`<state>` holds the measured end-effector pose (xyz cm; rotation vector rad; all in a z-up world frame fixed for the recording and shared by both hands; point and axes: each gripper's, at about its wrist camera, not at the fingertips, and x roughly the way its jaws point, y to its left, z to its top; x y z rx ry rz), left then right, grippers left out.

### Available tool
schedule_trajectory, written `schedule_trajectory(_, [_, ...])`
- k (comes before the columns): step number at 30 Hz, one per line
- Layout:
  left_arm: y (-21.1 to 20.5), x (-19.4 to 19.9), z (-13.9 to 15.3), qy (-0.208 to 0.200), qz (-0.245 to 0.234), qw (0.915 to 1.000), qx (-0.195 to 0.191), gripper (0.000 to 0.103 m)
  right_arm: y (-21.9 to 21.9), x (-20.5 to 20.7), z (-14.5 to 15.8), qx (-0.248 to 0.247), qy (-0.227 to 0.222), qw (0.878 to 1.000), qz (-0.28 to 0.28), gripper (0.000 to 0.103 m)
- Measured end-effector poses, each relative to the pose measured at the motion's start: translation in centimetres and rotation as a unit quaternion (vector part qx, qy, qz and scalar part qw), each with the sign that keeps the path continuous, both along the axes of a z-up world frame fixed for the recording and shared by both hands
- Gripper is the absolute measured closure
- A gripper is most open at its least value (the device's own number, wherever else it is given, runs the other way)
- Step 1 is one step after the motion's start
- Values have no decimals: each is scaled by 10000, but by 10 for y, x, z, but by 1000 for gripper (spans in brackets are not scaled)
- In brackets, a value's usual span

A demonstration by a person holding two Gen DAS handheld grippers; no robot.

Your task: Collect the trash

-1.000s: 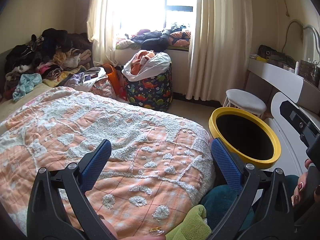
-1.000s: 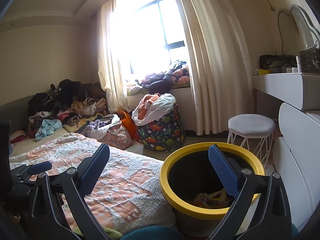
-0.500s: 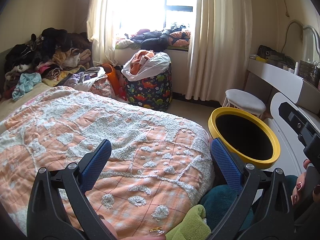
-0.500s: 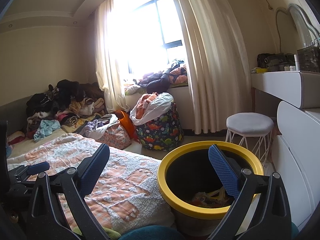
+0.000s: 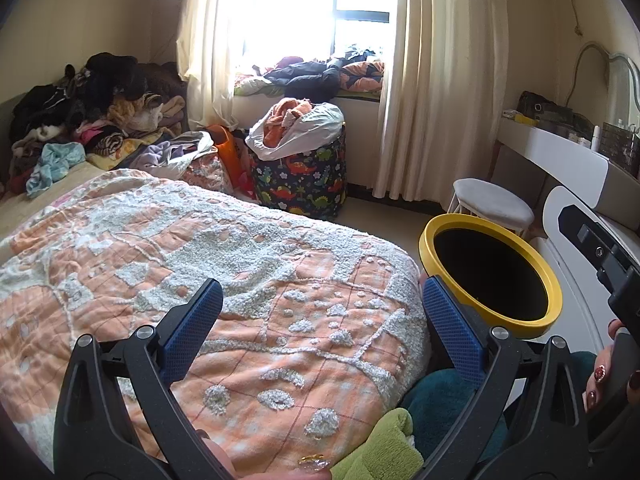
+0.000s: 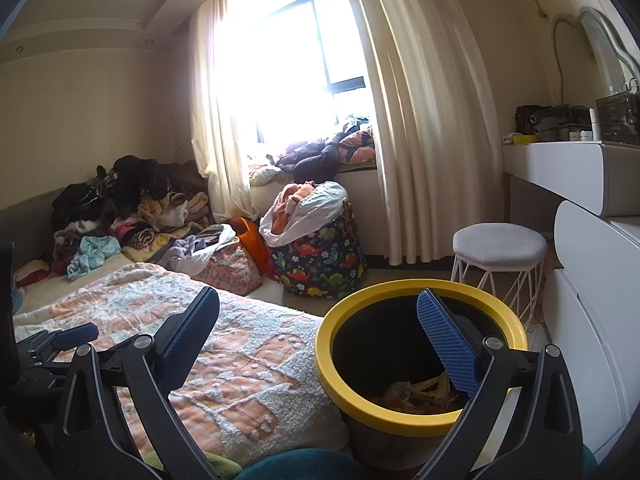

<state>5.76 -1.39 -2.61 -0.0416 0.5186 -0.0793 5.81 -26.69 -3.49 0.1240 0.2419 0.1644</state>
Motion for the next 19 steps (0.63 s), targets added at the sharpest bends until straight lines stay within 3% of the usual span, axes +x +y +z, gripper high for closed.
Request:
schedule_trajectory(6, [30,0,-3,202,438,9986,-236,11,30,3,15,-109,157,9983,547,6])
schedule_trajectory(9, [78,-1,-5,307,1168,9919,-381,11,74,10,28,-305,344,9915,1215,6])
schedule_trajectory(11, [119,-2,-6,382,1801,9822,-385,11,117,19,32,-494,685,9781,1905,6])
schedule_trajectory(14, [189,-9,-12,566,2763,9587,-368,11,200,28,22,-880,1384,9438,2869,6])
schedule_trajectory(16, [242,-17,-24,911,3532,9309,-168,11,262,34,0,-937,2068,9020,3672,6])
schedule_trajectory(19, [313,-35,-53,1469,4365,8875,-138,11,350,37,-44,-1377,2992,8428,4256,6])
